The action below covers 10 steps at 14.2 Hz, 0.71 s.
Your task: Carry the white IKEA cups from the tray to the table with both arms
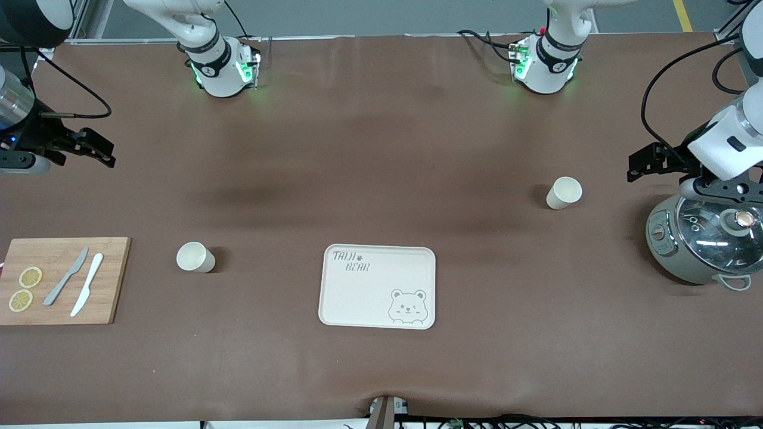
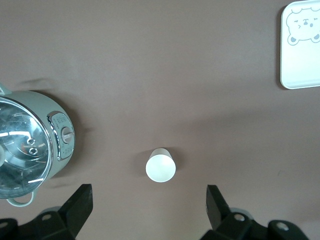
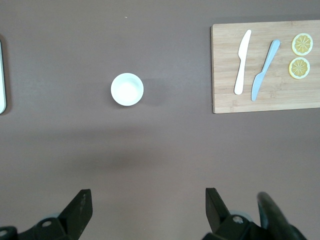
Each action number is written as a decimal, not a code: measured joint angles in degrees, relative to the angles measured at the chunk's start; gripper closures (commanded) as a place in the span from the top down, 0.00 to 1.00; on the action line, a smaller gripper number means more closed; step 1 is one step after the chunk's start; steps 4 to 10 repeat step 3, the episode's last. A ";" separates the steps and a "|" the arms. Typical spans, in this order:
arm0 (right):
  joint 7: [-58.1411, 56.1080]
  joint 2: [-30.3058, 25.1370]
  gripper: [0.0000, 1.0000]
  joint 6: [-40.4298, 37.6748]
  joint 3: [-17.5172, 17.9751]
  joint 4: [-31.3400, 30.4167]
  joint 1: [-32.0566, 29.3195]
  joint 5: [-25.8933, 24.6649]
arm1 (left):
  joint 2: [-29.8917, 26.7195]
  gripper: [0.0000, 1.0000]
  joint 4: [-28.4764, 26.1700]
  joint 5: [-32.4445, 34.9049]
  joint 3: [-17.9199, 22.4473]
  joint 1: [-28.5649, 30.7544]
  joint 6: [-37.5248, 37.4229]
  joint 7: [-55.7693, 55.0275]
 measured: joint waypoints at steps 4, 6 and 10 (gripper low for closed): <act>-0.89 0.00 1.00 -0.09 -0.15 0.16 -0.42 -0.02 | 0.00 1.00 0.00 0.01 0.00 0.00 0.11 0.02; -0.89 0.00 1.00 -0.09 -0.15 0.16 -0.42 -0.02 | 0.00 1.00 0.00 0.01 0.00 0.00 0.11 0.02; -0.89 0.00 1.00 -0.09 -0.15 0.16 -0.42 -0.02 | 0.00 1.00 0.00 0.01 0.00 0.00 0.11 0.02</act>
